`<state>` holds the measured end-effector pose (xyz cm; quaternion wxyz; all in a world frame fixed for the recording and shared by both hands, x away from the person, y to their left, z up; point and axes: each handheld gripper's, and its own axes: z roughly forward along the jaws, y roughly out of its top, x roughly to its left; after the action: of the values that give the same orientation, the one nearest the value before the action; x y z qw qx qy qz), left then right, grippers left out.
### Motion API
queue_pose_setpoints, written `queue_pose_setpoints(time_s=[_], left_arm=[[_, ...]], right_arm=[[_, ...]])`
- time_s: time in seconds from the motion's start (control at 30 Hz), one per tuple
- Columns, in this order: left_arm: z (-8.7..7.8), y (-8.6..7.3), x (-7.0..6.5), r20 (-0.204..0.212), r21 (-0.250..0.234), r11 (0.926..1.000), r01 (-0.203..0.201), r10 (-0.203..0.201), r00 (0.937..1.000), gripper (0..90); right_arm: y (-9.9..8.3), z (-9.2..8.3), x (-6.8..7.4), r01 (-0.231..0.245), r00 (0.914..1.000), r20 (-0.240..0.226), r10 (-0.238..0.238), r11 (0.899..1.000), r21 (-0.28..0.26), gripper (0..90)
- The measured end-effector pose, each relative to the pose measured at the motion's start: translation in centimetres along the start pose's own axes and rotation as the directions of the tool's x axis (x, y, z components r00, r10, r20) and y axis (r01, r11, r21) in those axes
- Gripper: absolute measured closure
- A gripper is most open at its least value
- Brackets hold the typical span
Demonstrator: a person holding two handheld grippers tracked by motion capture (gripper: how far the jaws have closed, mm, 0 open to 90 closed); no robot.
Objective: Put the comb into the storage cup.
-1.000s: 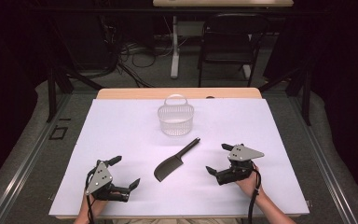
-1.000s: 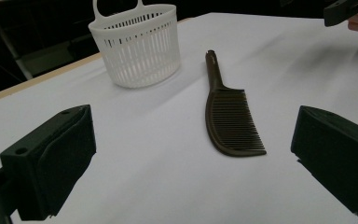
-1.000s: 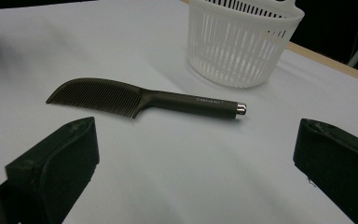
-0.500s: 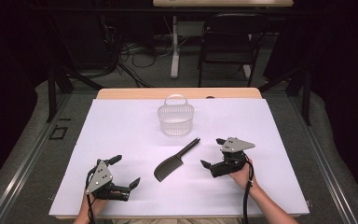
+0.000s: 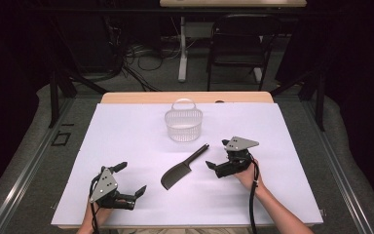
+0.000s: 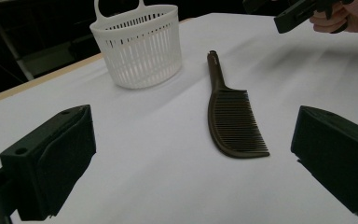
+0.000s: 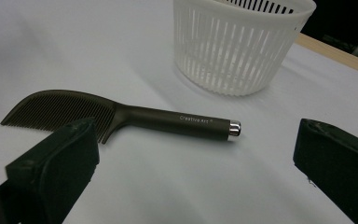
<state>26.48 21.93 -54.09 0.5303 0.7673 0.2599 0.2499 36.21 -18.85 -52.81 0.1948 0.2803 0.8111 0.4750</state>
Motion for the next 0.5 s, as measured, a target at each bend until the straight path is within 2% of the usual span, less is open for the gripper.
queue_pose_setpoints(time_s=[0.5], left_arm=[[0.1,0.0,0.1,-0.002,0.004,1.0000,0.003,-0.003,1.0000,0.0]], right_arm=[[0.9,2.0,-1.1,-0.024,0.9997,-0.004,0.024,1.000,0.014,0.0]])
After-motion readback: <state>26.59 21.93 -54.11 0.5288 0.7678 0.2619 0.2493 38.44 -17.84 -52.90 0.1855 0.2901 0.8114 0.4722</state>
